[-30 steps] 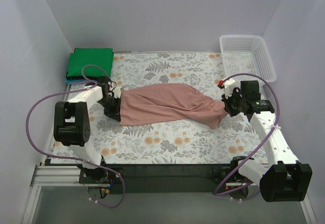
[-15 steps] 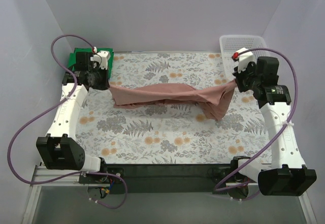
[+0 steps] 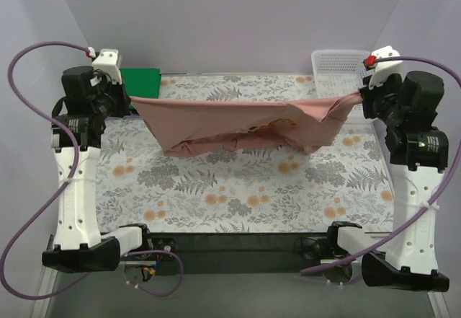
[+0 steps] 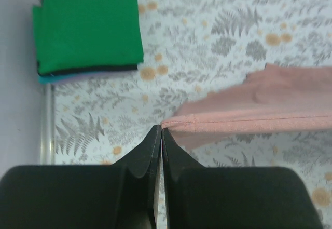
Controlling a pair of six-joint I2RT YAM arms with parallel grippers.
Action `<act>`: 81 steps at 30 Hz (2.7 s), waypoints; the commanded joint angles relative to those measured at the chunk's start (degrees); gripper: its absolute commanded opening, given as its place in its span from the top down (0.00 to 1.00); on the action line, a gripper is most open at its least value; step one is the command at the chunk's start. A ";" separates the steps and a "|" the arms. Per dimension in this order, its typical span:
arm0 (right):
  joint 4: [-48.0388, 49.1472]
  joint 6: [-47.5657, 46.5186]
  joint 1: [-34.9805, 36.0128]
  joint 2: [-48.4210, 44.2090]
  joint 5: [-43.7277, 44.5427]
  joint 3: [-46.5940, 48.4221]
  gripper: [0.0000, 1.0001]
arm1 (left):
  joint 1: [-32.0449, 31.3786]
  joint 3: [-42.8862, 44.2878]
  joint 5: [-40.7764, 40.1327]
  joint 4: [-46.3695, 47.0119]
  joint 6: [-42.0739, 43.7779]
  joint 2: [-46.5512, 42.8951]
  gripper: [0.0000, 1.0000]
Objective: Fold and stack the t-shirts
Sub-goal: Flatten the tshirt out
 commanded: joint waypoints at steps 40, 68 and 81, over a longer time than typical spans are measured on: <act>64.20 8.73 7.07 32.24 3.77 19.43 0.99 | 0.95 14.72 4.27 63.24 -4.67 29.83 1.00; 16.33 -17.90 12.60 15.63 -6.79 -29.03 0.99 | 2.79 -37.08 13.78 22.85 35.28 9.98 1.00; -20.60 -38.56 17.69 2.36 -8.20 -37.12 0.99 | 2.79 -50.35 12.65 -9.42 57.82 -4.01 1.00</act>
